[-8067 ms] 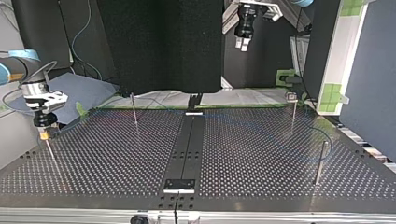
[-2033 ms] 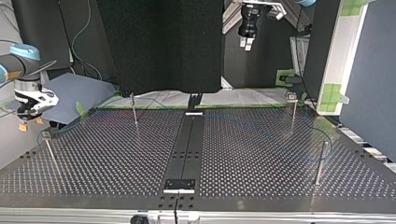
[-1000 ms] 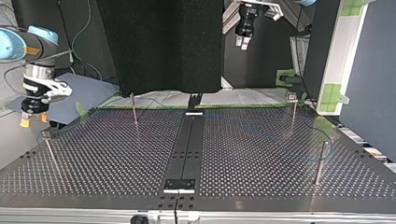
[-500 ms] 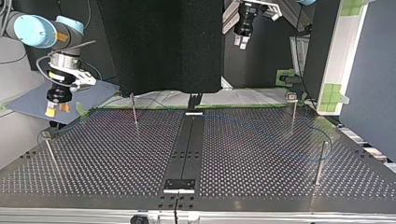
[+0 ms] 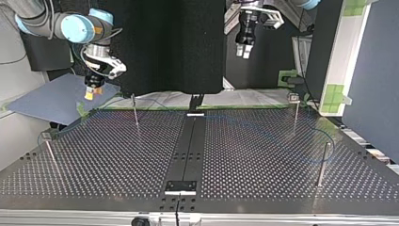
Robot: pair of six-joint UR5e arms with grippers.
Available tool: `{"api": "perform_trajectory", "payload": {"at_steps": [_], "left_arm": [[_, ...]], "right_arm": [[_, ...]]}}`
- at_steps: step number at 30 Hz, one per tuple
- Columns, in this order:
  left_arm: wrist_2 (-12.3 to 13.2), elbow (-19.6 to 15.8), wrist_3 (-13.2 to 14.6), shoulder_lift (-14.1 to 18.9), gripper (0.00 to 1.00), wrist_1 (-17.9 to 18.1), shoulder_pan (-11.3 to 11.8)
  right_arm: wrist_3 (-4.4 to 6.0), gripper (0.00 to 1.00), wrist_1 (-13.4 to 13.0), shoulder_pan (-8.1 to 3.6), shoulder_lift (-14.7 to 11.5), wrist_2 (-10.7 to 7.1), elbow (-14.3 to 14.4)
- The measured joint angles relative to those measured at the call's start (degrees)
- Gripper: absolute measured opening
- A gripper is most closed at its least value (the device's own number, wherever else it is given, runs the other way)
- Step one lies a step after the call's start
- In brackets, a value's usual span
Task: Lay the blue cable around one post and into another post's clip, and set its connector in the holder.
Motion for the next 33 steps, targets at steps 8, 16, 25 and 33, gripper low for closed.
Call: {"api": "perform_trajectory", "payload": {"at_steps": [8, 16, 25, 33], "left_arm": [[-2.0, 1.3, 3.7, 0.0, 0.98, -0.6, 0.4], [-2.1, 1.5, 5.1, -0.1, 0.98, -3.1, 1.0], [-2.1, 1.5, 5.6, -0.1, 0.98, -5.3, 1.9], [-2.1, 1.5, 6.0, -0.1, 0.98, -6.6, 2.7]], "right_arm": [[0.15, 1.0, 1.4, 3.98, 3.7, 3.99, -2.4], [0.23, 1.0, 3.6, 8.32, 4.5, 8.31, -5.9], [0.32, 1.0, 6.2, 12.87, 4.6, 11.06, -7.7], [1.53, 1.0, 6.5, 16.65, 6.8, 14.39, -7.7]]}}
